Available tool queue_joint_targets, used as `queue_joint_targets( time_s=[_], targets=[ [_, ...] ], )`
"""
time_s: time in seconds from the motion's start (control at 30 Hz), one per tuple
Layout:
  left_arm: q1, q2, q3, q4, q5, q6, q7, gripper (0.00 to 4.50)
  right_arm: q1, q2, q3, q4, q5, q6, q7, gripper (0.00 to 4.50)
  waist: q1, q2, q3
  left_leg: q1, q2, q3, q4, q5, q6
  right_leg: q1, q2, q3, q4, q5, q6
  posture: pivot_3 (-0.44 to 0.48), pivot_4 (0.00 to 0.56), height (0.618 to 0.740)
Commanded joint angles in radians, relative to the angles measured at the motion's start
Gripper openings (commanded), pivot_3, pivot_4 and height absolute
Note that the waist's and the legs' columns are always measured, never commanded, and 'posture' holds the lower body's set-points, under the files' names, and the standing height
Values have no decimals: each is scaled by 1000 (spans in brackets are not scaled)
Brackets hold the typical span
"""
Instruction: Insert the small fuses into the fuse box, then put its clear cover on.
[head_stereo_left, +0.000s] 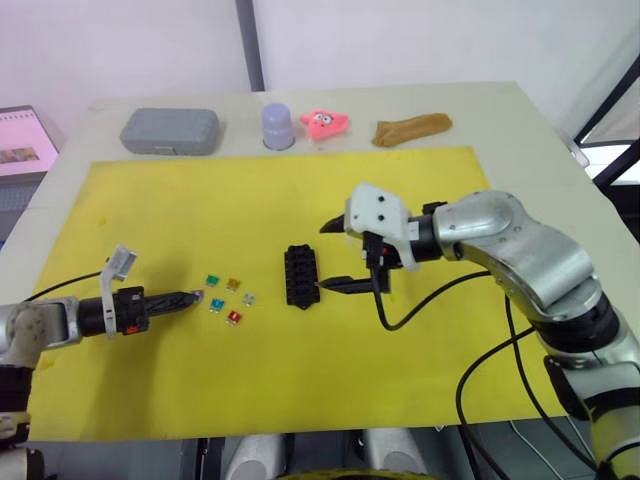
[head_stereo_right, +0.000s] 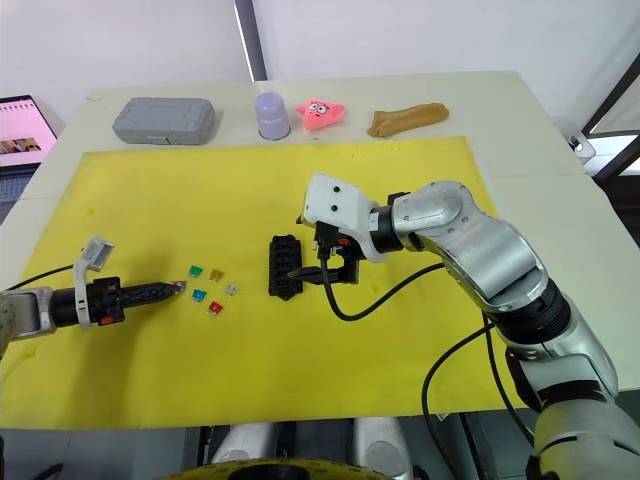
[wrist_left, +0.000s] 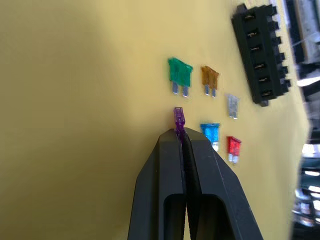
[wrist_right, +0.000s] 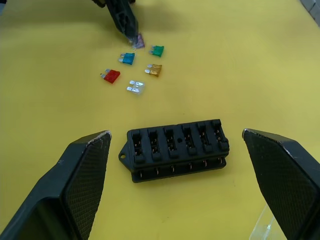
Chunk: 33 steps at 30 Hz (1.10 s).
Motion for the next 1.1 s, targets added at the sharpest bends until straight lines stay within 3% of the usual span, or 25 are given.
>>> queue_joint_targets(
  time_s=[0.03,0.23,0.4,0.73,0.83,0.9,1.1],
  targets=[
    [31,22,78,-107,-24,-75,-32,55,36,-6,-94,-43,65,37,-6,4500,2,0,0,0,0,0,0,0,0,0,0,0,0,0,0,0,150,740],
    [-64,22,112,-268,-139,-83,-70,55,119,34,-322,-49,281,208,-58,4500,24,0,0,0,0,0,0,0,0,2,-1,-1,-2,1,-1,0,150,740],
    [-248,-29,19,-385,-209,-79,-58,55,72,81,-464,-22,469,364,-136,4500,29,-1,0,0,0,-1,1,0,0,3,-1,-3,-3,2,-1,0,150,740],
    [-468,-119,-213,-382,-129,-202,-143,55,-63,164,-505,29,696,509,-279,4500,12,-1,0,0,1,0,0,0,0,2,0,-4,-3,2,-1,0,150,740],
    [-483,-140,-238,-354,-114,-217,-153,0,-83,187,-474,39,712,507,-311,3641,7,-1,0,0,1,0,0,0,0,2,0,-4,-3,2,-1,0,150,740],
    [-484,-146,-246,-354,-107,-228,-159,0,-93,200,-446,49,703,502,-332,2661,1,-1,0,0,1,-1,0,0,0,2,0,-5,-3,2,-1,0,150,740],
    [-485,-154,-248,-356,-104,-238,-155,0,-106,207,-406,70,699,476,-345,2661,-1,-1,0,0,1,-1,0,0,0,2,-1,-6,-3,2,-1,0,150,740]
  ],
)
